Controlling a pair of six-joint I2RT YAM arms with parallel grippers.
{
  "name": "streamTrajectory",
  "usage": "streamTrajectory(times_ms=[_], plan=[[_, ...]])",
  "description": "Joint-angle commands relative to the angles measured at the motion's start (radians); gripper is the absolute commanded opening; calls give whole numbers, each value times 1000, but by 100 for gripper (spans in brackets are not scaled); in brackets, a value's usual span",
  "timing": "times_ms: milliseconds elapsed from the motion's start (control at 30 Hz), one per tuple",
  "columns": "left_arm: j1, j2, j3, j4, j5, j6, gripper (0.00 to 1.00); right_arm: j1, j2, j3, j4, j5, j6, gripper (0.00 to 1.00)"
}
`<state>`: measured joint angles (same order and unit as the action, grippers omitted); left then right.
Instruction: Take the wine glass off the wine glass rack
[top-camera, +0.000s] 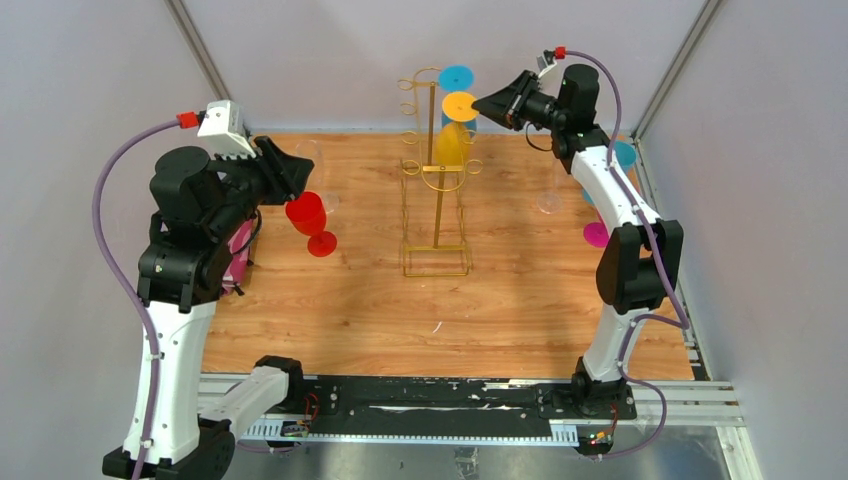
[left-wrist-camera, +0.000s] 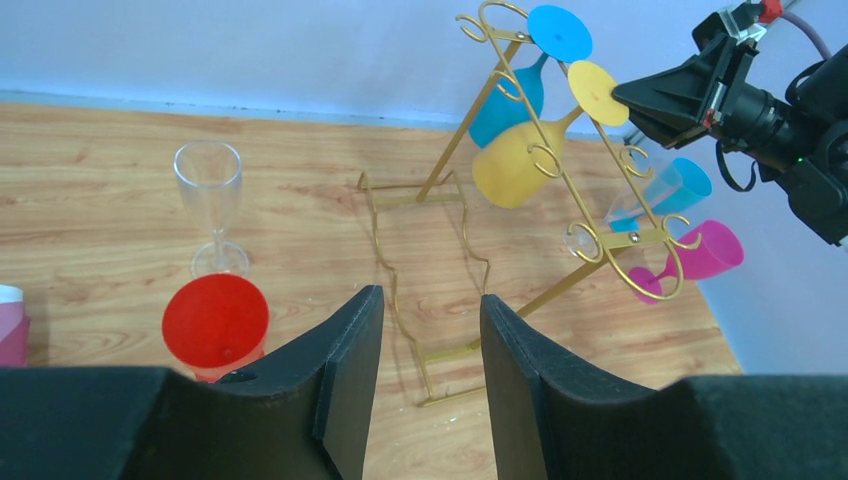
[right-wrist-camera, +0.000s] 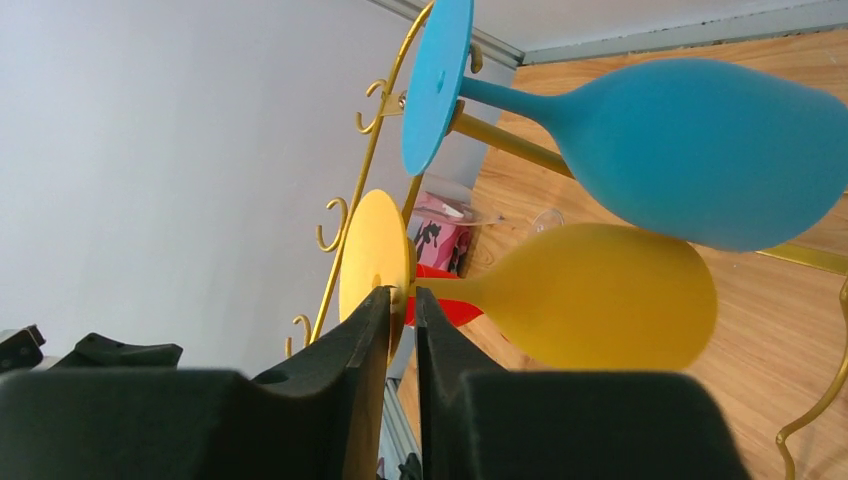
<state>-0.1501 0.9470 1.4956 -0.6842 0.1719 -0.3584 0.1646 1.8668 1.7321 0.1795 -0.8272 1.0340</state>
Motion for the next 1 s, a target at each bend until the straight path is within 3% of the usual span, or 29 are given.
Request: streamTrajectory(times_ms=[0,300,733,967], plan=[[-2,-8,-4,4,-5,9,45,18,13,-18,44,-26,22,18],[-2,-13,-4,5,6,9,45,19,15,10,59,-25,113,0],[-1,-28,-5,6,40,-3,44,15,-16,50,-109,47,293,0],[-3,-36,-13,14,55,-11,43,10,-23,109,-157,103,288,0]])
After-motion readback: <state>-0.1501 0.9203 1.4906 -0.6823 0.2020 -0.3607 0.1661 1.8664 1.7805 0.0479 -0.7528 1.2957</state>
